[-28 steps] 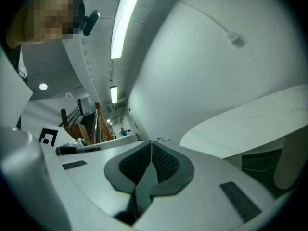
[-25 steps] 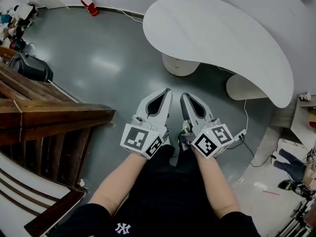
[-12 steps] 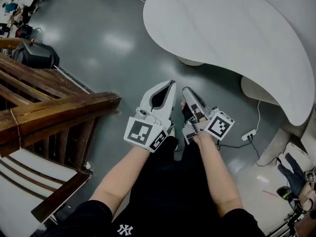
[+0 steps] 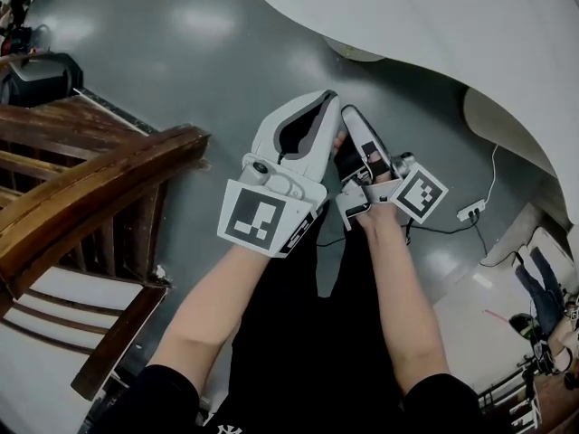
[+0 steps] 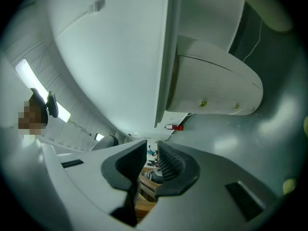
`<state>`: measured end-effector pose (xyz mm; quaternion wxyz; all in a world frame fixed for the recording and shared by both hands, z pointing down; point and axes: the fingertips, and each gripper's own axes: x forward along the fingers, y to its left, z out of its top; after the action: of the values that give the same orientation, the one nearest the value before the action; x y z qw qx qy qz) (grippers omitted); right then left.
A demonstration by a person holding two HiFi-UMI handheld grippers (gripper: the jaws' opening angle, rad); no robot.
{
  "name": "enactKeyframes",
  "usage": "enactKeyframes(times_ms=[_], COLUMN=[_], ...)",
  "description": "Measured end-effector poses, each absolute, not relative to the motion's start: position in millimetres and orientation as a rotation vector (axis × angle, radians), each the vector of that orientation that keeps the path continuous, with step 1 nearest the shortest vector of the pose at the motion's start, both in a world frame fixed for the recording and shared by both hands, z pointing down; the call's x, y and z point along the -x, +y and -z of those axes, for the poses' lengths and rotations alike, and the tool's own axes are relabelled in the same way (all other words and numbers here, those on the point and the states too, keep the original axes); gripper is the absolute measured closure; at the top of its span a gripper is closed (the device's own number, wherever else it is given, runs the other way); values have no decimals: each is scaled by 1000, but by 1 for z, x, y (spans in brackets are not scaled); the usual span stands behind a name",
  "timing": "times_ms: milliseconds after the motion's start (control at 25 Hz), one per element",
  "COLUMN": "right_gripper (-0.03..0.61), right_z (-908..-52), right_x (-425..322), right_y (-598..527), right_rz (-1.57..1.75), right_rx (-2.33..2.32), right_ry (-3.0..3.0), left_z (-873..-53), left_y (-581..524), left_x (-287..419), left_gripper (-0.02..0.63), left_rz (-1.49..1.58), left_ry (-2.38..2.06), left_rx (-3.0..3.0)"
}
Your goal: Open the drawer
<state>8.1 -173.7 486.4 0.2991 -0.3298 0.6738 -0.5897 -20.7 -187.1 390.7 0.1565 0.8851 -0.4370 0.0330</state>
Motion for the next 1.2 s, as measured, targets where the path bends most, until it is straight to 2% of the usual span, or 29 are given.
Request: enactKeyframes(times_ms=[520,880,1200], right_gripper=[497,492,446], right_z=[-583,-629,-661], right_x=[-10,-20,-31], right_y=[-227,-261,-289], right_rz=[1524,1475,1453], right_rx=[696,639,622], right_ry=[1326,1134,1026], left_z=[-507,-535,-549], left_y=[-218,-246,-265], left_x=[38,31,28], left_gripper=[607,607,607], left_rz=[-60,-84,-102], left_ry=[-1180,-1171,-1175], left_rx=[-2530,-2576,-2591])
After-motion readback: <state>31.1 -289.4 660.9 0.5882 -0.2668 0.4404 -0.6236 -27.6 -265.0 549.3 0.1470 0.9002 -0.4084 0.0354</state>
